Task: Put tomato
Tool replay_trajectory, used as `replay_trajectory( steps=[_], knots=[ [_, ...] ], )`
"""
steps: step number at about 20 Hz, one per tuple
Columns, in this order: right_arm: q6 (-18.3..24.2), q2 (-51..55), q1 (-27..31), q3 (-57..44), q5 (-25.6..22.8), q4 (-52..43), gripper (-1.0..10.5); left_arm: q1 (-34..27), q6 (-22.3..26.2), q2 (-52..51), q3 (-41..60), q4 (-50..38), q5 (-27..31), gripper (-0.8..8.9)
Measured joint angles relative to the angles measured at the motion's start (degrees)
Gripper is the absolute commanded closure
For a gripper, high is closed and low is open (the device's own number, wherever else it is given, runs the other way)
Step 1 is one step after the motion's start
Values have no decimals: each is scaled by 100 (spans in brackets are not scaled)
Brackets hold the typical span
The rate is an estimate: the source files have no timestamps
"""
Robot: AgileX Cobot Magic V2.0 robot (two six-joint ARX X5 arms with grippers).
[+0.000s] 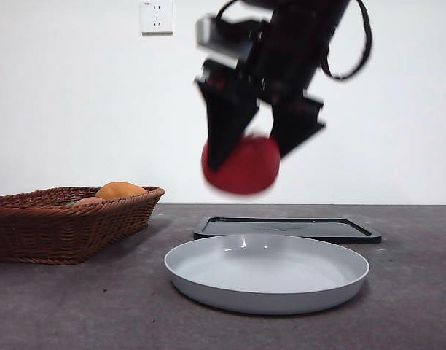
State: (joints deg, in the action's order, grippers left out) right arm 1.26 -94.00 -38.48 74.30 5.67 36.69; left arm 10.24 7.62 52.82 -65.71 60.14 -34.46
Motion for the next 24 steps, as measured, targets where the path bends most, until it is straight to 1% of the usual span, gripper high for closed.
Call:
replay_trajectory(
  steps=[5, 8, 10, 13, 16, 23, 24],
  knots=[
    [50, -81, 931, 933, -44, -138, 675, 0, 0, 0, 0, -13, -2, 252],
    [55, -581, 1421, 1534, 0, -181, 671, 0, 0, 0, 0, -37, -2, 252],
    [57, -1119, 1659, 1851, 59, -179, 671, 0, 0, 0, 0, -37, 0, 251],
    [68, -1757, 1792, 2035, 66, -216, 671, 0, 0, 0, 0, -70, 0, 252],
    [90, -2214, 1827, 2059, 76, -487, 671, 0, 0, 0, 2, -85, -2, 252],
    [90, -2640, 1827, 2059, 173, -581, 669, 0, 0, 0, 0, -85, -2, 252],
    [90, -2643, 1827, 2059, 173, -564, 652, 0, 0, 0, 2, -85, -2, 251]
  ],
)
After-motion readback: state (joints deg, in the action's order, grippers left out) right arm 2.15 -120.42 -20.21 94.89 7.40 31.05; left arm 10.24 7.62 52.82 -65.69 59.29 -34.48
